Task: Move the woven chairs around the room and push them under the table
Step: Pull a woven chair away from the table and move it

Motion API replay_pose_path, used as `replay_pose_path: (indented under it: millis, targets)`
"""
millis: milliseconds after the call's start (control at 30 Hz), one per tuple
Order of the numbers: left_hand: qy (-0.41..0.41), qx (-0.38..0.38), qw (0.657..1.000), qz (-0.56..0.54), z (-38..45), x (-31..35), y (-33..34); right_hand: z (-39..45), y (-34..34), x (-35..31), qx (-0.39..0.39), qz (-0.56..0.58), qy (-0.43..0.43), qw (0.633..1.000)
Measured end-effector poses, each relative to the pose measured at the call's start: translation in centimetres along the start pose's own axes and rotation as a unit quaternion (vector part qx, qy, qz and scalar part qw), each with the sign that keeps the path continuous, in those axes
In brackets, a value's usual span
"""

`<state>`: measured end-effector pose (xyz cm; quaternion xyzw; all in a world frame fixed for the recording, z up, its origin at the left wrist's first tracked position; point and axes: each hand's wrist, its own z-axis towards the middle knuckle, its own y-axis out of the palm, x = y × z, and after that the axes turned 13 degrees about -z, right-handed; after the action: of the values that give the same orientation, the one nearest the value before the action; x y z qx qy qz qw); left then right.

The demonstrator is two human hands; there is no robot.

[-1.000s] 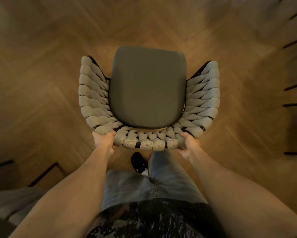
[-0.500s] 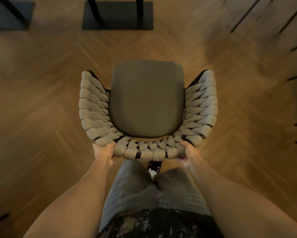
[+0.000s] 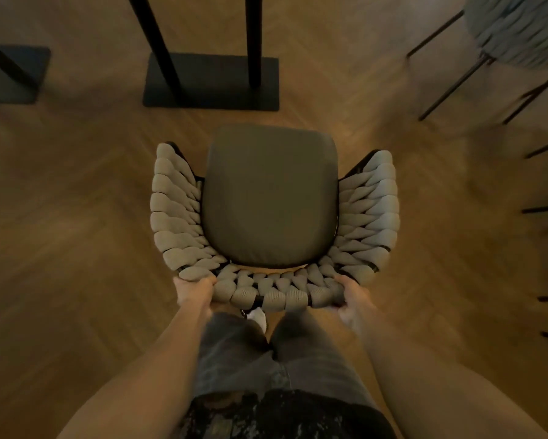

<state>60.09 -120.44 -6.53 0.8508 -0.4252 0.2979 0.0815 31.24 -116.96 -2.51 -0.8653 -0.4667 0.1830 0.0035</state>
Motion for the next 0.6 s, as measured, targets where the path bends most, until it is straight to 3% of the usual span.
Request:
replay_pose_path:
  millis: [600]
  targets:
    - [-0.035,0.013,0.998,-0.046,6.1,14.1,21.9,7.7,9.3,-25.0,-0.019,-0.011,-0.005,1.0]
